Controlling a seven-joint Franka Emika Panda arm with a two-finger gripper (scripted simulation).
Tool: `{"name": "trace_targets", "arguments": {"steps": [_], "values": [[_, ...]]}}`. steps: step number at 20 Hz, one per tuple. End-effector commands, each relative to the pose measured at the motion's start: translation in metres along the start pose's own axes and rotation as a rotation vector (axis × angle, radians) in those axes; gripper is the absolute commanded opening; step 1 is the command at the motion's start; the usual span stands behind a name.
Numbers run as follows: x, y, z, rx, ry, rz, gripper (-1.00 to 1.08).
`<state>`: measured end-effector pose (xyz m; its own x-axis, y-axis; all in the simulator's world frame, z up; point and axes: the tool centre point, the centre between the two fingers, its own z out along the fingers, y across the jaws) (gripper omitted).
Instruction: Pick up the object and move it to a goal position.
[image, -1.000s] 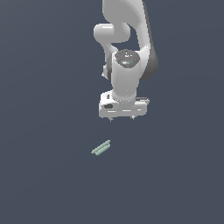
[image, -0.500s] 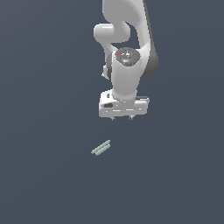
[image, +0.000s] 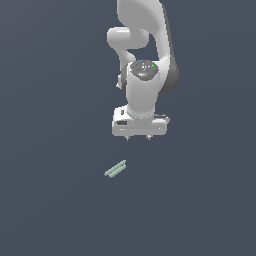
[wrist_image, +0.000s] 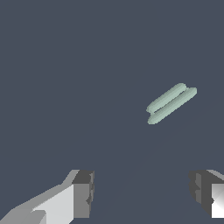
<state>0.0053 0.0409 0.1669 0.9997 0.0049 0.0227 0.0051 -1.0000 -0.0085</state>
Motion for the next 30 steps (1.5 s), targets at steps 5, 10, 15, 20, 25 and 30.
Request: {"name": "trace_targets", "arguments": {"steps": [5, 10, 15, 20, 25, 30], "values": [[0.009, 0.009, 0.020, -0.016, 0.026, 0.117, 0.68], [0.019, 0.020, 0.041, -0.034, 0.060, 0.245, 0.68], [0.027, 0.032, 0.062, -0.053, 0.100, 0.376, 0.68], [0.035, 0.044, 0.083, -0.071, 0.145, 0.502, 0.68], [0.042, 0.057, 0.101, -0.087, 0.195, 0.621, 0.68], [0.047, 0.067, 0.115, -0.097, 0.240, 0.712, 0.68]]}}
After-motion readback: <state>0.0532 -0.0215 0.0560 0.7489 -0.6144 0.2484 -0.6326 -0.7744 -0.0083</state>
